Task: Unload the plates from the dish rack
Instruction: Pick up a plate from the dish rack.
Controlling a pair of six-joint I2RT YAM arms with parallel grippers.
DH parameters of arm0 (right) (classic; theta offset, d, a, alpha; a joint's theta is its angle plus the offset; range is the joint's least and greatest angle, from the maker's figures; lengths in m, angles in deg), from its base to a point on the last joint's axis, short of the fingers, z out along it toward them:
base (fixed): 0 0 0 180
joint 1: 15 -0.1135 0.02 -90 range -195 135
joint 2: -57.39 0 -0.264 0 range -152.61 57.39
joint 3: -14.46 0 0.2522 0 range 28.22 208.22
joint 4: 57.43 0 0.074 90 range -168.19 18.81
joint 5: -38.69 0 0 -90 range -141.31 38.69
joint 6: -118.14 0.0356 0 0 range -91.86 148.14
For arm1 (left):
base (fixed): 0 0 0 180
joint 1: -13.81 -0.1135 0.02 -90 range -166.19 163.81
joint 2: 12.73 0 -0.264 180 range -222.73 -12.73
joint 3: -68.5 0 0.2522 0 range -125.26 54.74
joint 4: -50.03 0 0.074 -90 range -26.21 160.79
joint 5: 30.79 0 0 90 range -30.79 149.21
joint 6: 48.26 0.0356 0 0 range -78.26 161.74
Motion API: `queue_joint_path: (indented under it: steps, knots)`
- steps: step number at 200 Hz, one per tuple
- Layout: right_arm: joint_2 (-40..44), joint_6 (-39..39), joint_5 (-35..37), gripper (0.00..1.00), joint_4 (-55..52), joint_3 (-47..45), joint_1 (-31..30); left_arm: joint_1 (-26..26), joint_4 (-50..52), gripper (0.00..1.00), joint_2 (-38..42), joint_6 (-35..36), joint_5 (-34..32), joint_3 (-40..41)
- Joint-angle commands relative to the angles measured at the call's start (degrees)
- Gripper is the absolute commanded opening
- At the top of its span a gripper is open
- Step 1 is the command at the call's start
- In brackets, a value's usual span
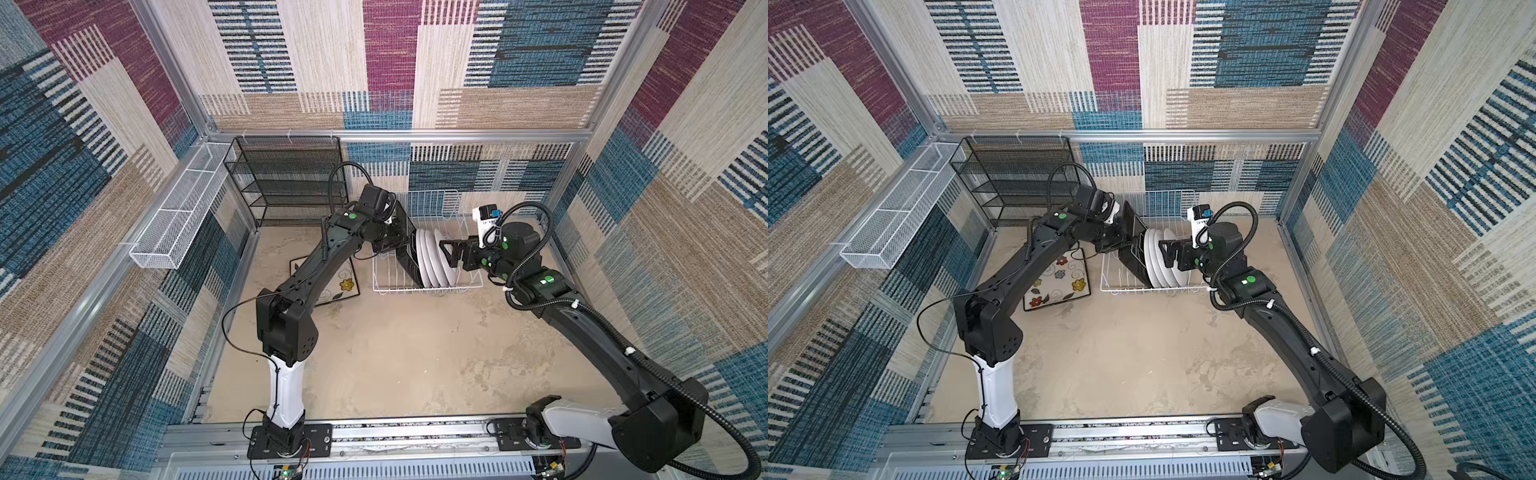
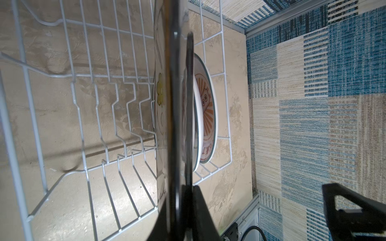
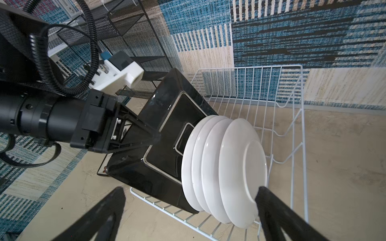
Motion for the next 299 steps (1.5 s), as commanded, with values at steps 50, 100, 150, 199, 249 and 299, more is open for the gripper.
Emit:
queue_joint_path:
  steps: [50,100,150,199,249,299]
  knots:
    - [0.0,0.3,-0.3,1.0,3.0,0.4,0.0,0.0,-2.5,0.0,4.4,1.4,2.0,-1.4]
    - [-0.3,0.6,-1.0,1.0,3.5,0.5,0.0,0.0,-1.0,0.0,5.8,2.6,1.3,-2.7]
    - [-0.5,0.6,-1.2,1.0,4.0,0.7,0.0,-0.3,0.2,0.0,7.5,4.0,-0.3,-2.9]
    - [-1.7,1.5,-2.1,1.0,4.0,1.2,0.0,-0.9,1.0,0.0,8.9,6.1,-2.1,-2.7]
    - [-1.8,2.0,-2.4,1.0,4.0,1.5,0.0,-1.5,1.0,0.0,9.9,7.2,-2.2,-2.1]
    - [-2.2,2.6,-3.2,1.0,3.9,2.4,0.1,-2.2,1.1,0.0,11.6,9.5,-3.8,-1.1]
